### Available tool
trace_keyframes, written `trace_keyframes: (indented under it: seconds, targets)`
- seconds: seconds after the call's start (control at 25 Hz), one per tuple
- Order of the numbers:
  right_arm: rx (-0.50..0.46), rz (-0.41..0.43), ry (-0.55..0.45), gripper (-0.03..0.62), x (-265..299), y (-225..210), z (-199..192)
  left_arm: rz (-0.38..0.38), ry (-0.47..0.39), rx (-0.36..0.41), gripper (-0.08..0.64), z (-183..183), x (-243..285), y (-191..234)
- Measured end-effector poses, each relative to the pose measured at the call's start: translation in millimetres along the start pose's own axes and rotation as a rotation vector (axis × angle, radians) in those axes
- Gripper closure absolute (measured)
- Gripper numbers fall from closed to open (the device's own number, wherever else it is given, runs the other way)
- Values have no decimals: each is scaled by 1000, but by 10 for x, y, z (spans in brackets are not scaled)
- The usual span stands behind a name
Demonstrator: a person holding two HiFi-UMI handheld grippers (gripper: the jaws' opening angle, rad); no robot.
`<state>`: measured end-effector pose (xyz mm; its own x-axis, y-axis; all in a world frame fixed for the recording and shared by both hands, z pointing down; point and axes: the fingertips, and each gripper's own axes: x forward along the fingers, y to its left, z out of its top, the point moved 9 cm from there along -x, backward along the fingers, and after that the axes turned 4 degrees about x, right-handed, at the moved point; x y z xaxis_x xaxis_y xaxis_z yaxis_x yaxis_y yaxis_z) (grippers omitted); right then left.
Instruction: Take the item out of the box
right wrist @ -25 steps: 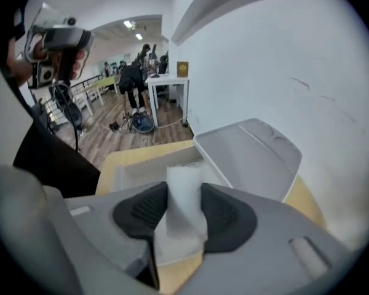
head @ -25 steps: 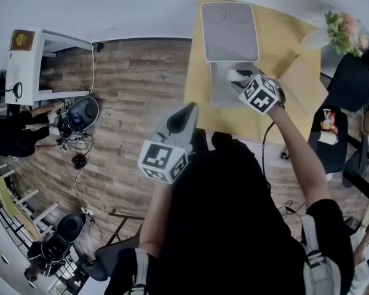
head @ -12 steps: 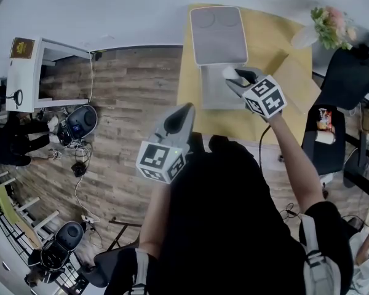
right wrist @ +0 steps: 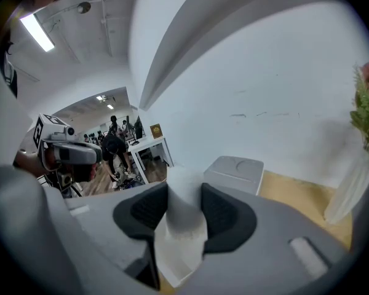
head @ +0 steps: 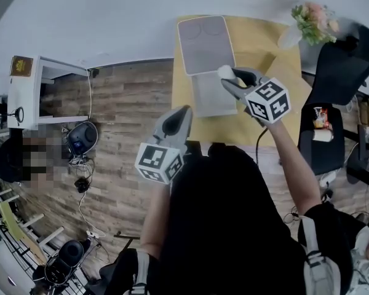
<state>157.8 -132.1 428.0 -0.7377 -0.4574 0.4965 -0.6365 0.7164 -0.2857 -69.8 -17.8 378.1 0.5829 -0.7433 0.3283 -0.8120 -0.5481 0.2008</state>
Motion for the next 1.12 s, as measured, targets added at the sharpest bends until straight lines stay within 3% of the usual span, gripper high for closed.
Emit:
trace_keyframes:
  seconds: [0.64,1.12]
  targets:
    - [101,99,-287,425,-401,205,442,18,-57,12,549,222,-92,-1]
    - [58,246,-399,428,-431,556,759,35,-103,25,549,424,-125,37]
